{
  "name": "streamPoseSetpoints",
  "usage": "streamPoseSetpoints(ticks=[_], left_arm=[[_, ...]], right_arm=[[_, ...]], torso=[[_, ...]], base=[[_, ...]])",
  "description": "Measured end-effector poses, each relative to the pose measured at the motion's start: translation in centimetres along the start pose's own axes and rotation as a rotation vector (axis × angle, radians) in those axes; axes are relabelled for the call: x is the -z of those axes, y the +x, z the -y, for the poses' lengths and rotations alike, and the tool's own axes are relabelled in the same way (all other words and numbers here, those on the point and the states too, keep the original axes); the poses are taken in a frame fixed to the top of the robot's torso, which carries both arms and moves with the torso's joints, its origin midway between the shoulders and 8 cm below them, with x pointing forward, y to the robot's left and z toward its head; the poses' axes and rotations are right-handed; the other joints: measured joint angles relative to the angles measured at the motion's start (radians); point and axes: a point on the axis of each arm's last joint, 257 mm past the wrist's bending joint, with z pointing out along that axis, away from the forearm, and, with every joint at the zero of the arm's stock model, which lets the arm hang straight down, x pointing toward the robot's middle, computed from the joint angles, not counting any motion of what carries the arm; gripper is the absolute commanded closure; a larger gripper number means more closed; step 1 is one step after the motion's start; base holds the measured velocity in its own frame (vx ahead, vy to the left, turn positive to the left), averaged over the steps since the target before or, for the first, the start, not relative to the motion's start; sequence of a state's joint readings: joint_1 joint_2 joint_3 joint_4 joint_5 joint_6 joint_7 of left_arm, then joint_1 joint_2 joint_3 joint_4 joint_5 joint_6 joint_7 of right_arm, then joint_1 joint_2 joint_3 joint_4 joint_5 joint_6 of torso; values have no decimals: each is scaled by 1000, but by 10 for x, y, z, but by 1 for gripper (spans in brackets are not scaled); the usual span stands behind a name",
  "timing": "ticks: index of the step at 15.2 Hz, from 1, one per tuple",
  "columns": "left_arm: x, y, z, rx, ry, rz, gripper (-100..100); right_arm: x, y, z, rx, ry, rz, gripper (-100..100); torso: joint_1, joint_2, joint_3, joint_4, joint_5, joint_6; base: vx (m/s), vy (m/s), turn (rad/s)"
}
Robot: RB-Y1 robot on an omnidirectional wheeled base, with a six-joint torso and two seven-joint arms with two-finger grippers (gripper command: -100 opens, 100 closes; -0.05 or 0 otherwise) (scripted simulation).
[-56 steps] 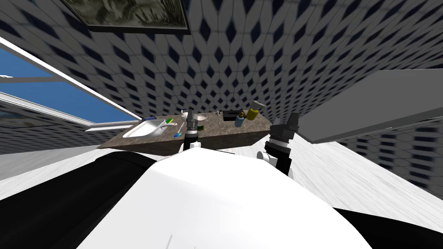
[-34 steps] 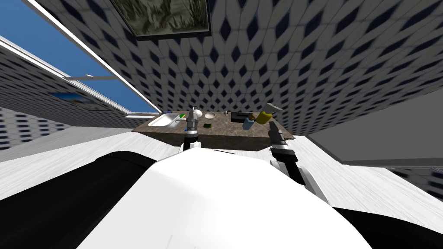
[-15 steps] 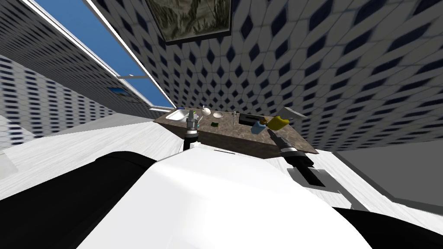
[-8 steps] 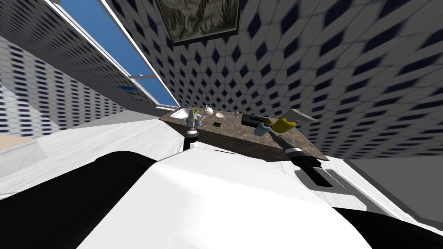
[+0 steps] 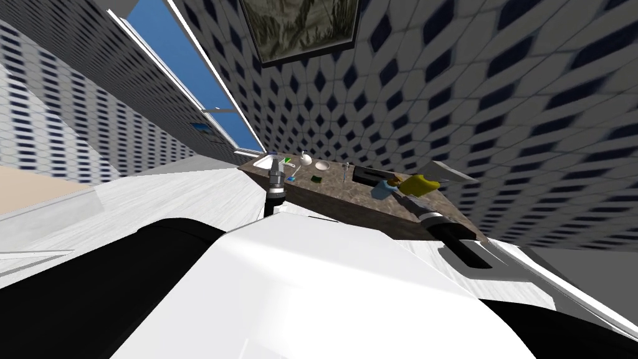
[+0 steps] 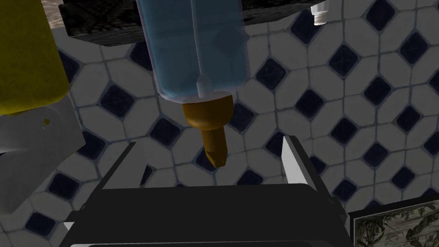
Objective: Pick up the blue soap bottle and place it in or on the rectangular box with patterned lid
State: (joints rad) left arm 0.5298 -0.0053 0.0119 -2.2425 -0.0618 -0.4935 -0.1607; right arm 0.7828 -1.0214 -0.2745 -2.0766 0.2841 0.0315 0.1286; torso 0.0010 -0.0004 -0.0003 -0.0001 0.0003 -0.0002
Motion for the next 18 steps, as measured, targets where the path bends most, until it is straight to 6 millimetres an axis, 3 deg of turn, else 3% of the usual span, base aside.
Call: streamPoseSetpoints(ticks=[13,18], left_arm=[[0,0,0,0,0,0,0],[0,0,0,0,0,0,0]], right_arm=[[-7,-19,64,334,108,-113,-100],[-10,-25,79,393,137,-128,-100]], torso=[[0,0,0,0,0,0],[-1,-1,0,0,0,0]], base=[[4,17,126],[13,2,98]])
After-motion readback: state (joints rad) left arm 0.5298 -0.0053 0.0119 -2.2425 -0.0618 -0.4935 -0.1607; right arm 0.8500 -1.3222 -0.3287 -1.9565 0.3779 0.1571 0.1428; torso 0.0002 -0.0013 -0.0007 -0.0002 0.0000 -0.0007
